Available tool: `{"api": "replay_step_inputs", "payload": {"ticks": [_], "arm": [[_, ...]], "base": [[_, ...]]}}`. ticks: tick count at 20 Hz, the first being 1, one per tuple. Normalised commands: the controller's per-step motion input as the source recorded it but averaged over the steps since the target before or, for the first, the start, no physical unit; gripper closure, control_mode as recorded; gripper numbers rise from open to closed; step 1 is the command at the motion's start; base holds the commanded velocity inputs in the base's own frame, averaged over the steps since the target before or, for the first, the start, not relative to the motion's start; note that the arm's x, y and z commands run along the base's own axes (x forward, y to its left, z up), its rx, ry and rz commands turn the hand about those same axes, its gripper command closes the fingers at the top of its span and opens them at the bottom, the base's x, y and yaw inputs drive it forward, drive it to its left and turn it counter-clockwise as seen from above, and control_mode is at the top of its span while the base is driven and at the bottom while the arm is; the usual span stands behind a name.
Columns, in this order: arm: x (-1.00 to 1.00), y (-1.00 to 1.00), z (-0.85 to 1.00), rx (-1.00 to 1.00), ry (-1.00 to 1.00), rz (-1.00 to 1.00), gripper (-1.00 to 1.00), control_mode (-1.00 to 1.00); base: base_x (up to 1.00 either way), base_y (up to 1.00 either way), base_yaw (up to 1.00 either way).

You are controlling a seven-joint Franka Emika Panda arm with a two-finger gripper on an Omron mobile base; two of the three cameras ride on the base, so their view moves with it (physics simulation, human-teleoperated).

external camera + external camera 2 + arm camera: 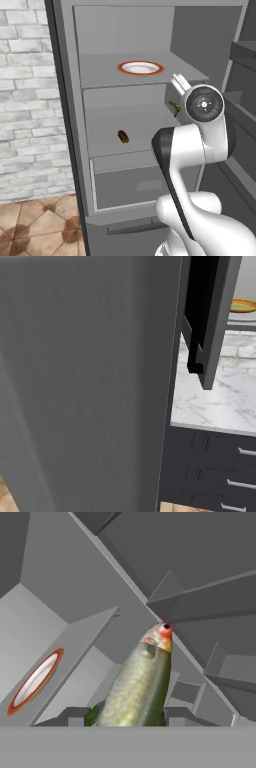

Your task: Transport the fish from the fridge to the microwave and turn on the microwave.

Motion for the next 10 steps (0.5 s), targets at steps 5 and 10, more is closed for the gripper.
{"api": "replay_step_inputs", "payload": {"ticks": [5, 10], "arm": [[0.0, 0.0, 0.0, 0.0, 0.0, 0.0, 1.0, 1.0], [0.0, 0.0, 0.0, 0.0, 0.0, 0.0, 1.0, 1.0]], "base": [[-0.18, 0.44, 0.0], [-0.19, 0.6, 0.0]]}}
